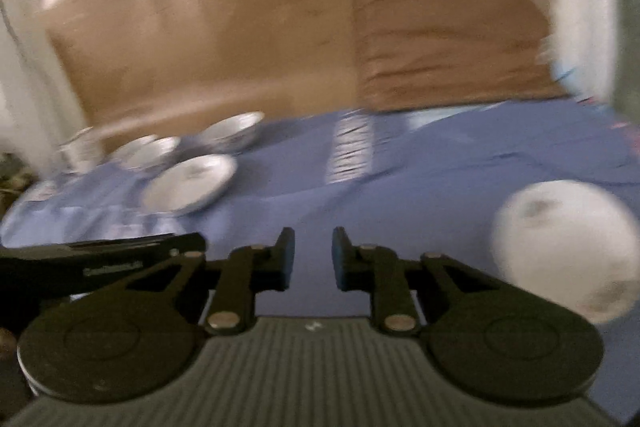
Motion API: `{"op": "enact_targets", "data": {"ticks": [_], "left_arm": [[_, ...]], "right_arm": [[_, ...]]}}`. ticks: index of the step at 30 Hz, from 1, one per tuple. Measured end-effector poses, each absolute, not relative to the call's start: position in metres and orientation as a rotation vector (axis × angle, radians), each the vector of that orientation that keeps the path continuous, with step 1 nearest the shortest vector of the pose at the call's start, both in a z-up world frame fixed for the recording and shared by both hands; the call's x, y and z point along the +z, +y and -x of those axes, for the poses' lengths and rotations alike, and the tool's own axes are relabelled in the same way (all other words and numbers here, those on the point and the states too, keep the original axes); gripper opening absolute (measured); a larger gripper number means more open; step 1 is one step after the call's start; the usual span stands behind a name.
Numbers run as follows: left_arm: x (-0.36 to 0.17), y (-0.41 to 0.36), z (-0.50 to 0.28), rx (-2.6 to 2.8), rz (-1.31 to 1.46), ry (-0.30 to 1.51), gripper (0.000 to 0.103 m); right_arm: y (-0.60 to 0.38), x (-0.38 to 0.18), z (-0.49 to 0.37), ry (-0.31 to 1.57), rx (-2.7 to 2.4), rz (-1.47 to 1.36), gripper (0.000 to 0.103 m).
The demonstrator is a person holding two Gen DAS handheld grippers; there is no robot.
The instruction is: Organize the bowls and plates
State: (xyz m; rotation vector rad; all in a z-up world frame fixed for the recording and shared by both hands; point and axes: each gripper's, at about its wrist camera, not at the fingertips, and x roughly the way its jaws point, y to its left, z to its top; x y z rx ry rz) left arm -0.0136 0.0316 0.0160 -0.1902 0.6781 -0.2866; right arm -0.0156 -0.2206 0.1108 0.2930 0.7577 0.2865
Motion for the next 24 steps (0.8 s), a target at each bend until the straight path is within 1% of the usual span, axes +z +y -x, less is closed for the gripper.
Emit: {"op": "enact_targets", "data": {"ticks": [5, 8, 13, 17, 18, 19, 21, 22, 24], "left_arm": [[0.021, 0.078, -0.015, -0.212, 0.293, 0.694, 0.037], [0.023, 0.096, -0.038, -0.186, 0.322, 0.709, 0.037], [0.016, 0.104, -0.072, -0.156, 0.332, 0.757, 0.037], [0.009, 0.099, -0.085, -0.158, 0.307, 0.769, 0.036], [0.006, 0.098, -0.087, -0.156, 0.305, 0.775, 0.032], [0.005, 0.097, -0.089, -0.148, 0.299, 0.769, 0.024], [0.005, 0.094, -0.087, -0.174, 0.300, 0.772, 0.012], [0.006, 0.094, -0.084, -0.171, 0.301, 0.771, 0.012], [0.008, 0.097, -0.077, -0.172, 0.298, 0.771, 0.012]], "right_arm": [[-0.183, 0.113, -0.026, 0.792, 0.344, -0.334, 0.022], [-0.163, 0.111, -0.049, 0.795, 0.344, -0.351, 0.025], [-0.145, 0.095, -0.081, 0.869, 0.317, -0.441, 0.025], [-0.136, 0.086, -0.100, 0.874, 0.271, -0.444, 0.024], [-0.135, 0.084, -0.102, 0.881, 0.269, -0.448, 0.022], [-0.134, 0.082, -0.105, 0.888, 0.268, -0.450, 0.022], [-0.132, 0.081, -0.104, 0.891, 0.254, -0.425, 0.014], [-0.132, 0.082, -0.102, 0.890, 0.252, -0.412, 0.008], [-0.134, 0.083, -0.097, 0.894, 0.267, -0.417, 0.008]]}}
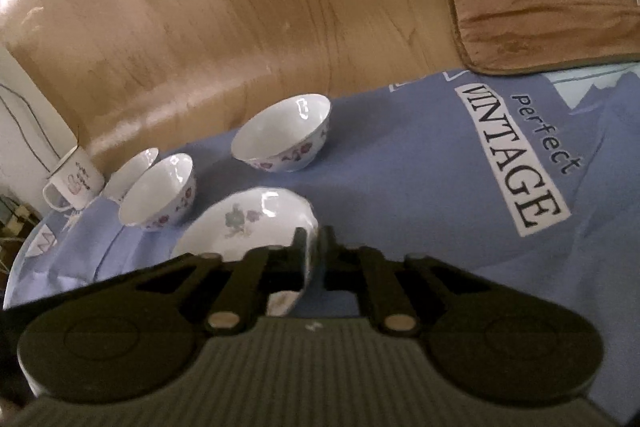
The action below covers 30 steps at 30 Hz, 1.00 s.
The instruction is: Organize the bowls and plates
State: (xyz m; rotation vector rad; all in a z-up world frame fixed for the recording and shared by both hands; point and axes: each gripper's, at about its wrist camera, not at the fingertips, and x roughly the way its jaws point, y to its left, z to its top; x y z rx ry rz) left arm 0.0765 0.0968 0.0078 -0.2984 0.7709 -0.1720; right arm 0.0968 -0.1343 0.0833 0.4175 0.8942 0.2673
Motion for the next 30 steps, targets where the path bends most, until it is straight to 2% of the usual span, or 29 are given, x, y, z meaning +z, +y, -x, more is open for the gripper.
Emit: {"op": "enact_targets", "data": {"ticks": [14, 15, 18, 19, 24, 27, 30], "left_arm": [[0.006, 0.141, 0.035, -0.124, 0.329, 0.749, 0.014], [0.006, 0.142, 0.037, -0.116, 0.323, 0.740, 0.016], [0.009, 0.143, 0.039, -0.090, 0.316, 0.716, 0.043], [0.010, 0.142, 0.039, -0.086, 0.311, 0.704, 0.045], [0.005, 0.139, 0.039, -0.084, 0.295, 0.704, 0.044], [0.003, 0.134, 0.041, -0.092, 0.278, 0.695, 0.041], [0.003, 0.132, 0.042, -0.117, 0.286, 0.707, 0.022]], "right_arm": [[-0.123, 0.103, 0.005, 0.931, 0.506, -0.405, 0.011], [-0.120, 0.104, 0.008, 0.926, 0.514, -0.387, 0.011], [-0.110, 0.106, 0.012, 0.902, 0.513, -0.322, 0.017], [-0.109, 0.106, 0.011, 0.905, 0.509, -0.318, 0.019], [-0.107, 0.100, 0.008, 0.926, 0.503, -0.318, 0.020], [-0.105, 0.101, 0.011, 0.923, 0.504, -0.302, 0.020], [-0.104, 0.102, 0.013, 0.913, 0.502, -0.292, 0.019]]}}
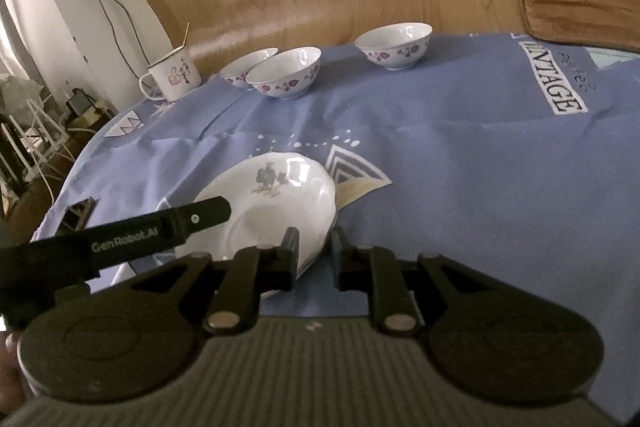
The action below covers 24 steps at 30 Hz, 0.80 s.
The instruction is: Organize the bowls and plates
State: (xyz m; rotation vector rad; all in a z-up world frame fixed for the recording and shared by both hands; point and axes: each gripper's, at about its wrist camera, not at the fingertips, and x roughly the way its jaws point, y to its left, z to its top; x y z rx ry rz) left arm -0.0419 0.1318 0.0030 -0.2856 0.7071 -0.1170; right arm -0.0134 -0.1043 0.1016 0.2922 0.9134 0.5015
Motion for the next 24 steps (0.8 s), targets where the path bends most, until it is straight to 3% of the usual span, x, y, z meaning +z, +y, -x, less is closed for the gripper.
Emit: {"op": "enact_targets", "data": {"ticks": [12, 24], "left_arm": [[0.018, 0.122, 0.051, -0.118, 0.309, 0.696, 0.022], [0.014, 0.063, 0.035, -0.203, 0.223, 0.751, 0.022]], "right_arm": [[-0.111, 0.112, 0.027, 0.837, 0.507, -0.229, 0.017], [-0.164, 0.103, 0.032, 0.832, 0.403, -0.290, 0.017]]}}
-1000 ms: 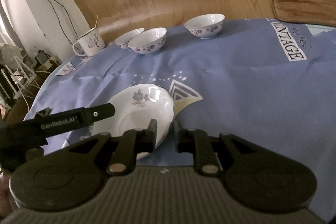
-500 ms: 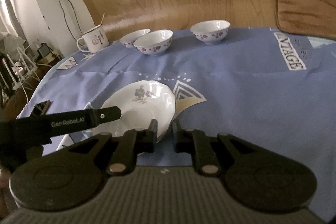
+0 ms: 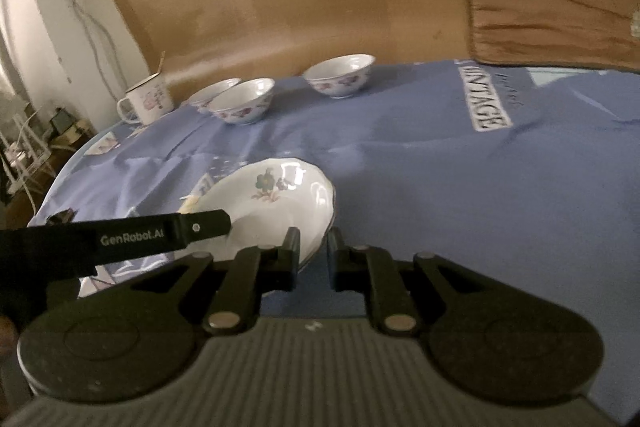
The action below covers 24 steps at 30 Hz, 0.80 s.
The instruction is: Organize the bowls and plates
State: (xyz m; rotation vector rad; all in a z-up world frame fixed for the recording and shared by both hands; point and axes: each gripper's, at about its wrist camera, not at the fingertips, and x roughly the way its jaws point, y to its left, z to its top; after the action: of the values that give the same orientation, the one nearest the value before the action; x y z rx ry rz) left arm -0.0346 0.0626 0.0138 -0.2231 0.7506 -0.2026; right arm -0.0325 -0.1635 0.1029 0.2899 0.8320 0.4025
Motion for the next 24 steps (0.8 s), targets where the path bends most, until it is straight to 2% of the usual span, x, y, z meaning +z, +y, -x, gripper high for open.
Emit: {"op": "enact_targets", "data": {"ticks": [24], "left_arm": [[0.023, -0.065, 0.017, -0.372, 0.056, 0.787, 0.024]], "right_arm": [[-0.269, 0.093, 0.058, 0.768, 0.164, -0.423, 0.017]]}}
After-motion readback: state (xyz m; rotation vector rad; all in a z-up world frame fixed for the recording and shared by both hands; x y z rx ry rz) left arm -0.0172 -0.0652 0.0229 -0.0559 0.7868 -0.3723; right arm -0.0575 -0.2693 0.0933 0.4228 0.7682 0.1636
